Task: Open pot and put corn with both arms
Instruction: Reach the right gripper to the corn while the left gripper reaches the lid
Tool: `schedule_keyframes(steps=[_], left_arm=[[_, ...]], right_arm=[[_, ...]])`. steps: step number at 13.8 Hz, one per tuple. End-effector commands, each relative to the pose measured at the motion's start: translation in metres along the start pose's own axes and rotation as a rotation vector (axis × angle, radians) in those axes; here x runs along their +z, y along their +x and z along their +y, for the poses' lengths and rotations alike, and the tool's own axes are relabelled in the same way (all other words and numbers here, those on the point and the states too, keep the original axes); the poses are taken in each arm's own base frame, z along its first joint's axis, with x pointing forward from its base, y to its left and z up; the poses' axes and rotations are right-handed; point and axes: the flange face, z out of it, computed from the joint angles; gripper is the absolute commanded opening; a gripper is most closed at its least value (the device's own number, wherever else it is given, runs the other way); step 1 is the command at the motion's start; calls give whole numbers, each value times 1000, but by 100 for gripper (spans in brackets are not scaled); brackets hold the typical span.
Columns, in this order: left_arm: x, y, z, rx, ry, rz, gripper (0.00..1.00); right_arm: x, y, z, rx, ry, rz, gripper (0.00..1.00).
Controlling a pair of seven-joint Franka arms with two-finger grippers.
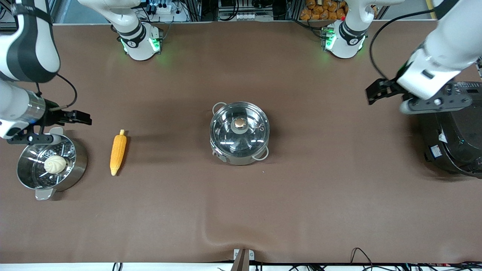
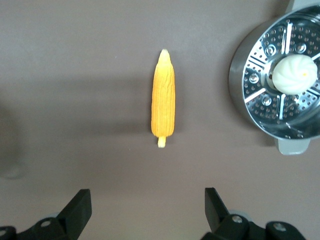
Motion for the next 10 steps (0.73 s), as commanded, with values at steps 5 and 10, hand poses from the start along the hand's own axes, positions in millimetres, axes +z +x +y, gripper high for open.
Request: schedule_keyframes(steps=[5,10], left_arm=[[55,-6,146,-136,-22,-9,100],[109,-15,228,-200,-36,-14,100]], right_arm=[[98,56,2,3,-9,-14,100],[160,76,2,3,-10,-40,100]])
